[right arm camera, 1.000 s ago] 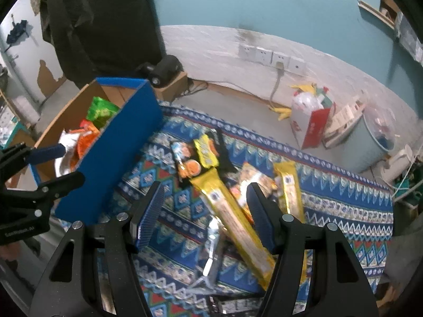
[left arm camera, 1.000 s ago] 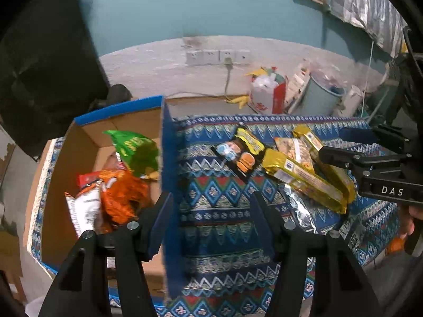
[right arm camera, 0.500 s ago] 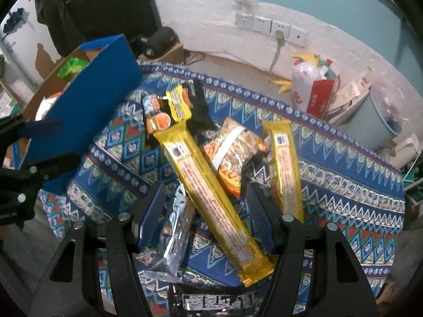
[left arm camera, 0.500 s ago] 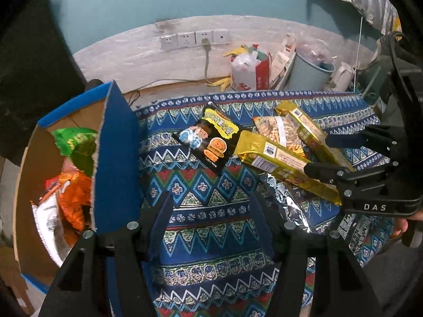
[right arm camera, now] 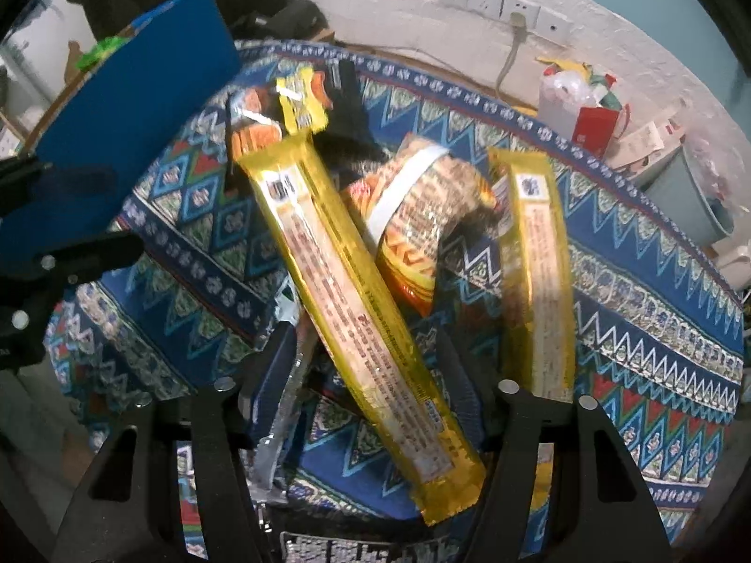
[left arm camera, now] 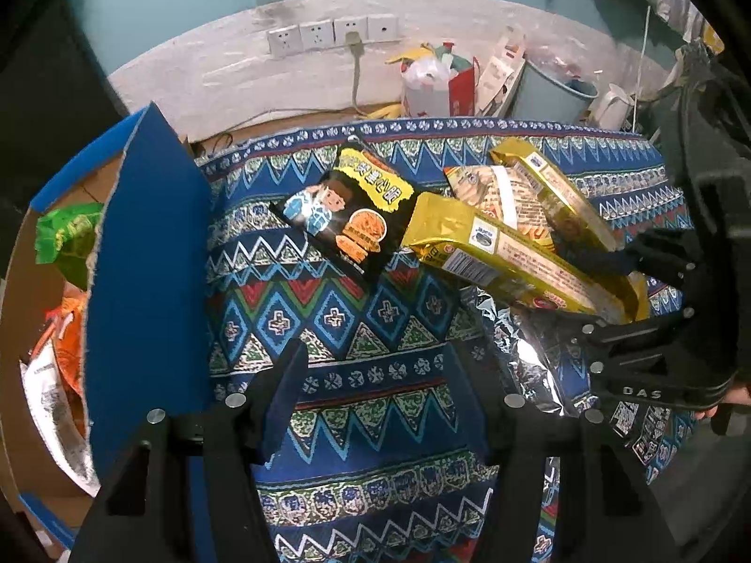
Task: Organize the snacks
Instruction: 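Grasp the long yellow snack bar with the right tool while the left tool grasps the silver foil bag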
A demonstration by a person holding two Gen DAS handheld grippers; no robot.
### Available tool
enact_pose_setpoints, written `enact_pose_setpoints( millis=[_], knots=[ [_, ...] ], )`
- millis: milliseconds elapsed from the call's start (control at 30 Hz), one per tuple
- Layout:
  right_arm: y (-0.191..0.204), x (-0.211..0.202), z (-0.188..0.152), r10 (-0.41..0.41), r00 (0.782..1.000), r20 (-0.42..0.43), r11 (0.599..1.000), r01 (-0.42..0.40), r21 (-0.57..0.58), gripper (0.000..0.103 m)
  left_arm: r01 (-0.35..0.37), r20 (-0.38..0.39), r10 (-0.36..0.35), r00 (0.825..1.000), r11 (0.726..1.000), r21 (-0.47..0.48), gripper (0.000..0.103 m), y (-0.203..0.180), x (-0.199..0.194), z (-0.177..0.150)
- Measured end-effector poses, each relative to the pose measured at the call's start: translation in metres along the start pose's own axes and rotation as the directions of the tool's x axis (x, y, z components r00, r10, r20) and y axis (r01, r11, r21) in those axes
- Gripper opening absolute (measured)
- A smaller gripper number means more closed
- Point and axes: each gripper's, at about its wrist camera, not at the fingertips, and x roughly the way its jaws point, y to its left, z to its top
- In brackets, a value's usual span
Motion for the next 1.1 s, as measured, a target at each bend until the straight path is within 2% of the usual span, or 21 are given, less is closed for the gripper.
enact_pose_setpoints(
  millis=[133,300,533,600,833,1100],
  knots=[
    [-0.002,0.012,-0.002,-0.023,0.999,-0.024,1.0,0.023,-0.016,0.047,0.02,-0.02,-0.021,1.0,1.0,-0.012,0.061,-0.003,0.005,0.003],
    [0.003,0.014,-0.001,0.001,1.0,0.012,0.999,-0.001,-0.042,0.033,0.03,-0.032,-0.031,0.999,0.999,-0.021,0.061,-0.007,0.009,0.006],
    [-0.001,-0.003,0.001,0.024,0.997,0.076,1.0,-0.025,0.011,0.031,0.05,-0.058,-0.053,0.997,0.997,-0.053,0.064,-0.017,0.019,0.01],
    [-0.009,-0.011,0.002,0.013,0.995,0.102,0.999,-0.017,0.045,0.031,0.05,-0.064,-0.054,0.997,0.997,-0.063,0.068,-0.021,0.022,0.012],
    [-0.036,-0.036,0.001,-0.022,0.989,0.147,0.989,0.0,0.146,0.031,0.091,-0.112,-0.105,0.988,0.988,-0.125,0.072,-0.044,0.041,0.015],
    [-0.062,-0.048,-0.007,-0.032,0.985,0.17,0.978,-0.004,0.207,0.031,0.094,-0.187,-0.112,0.976,0.991,-0.1,0.072,-0.071,0.068,0.014]
  ],
)
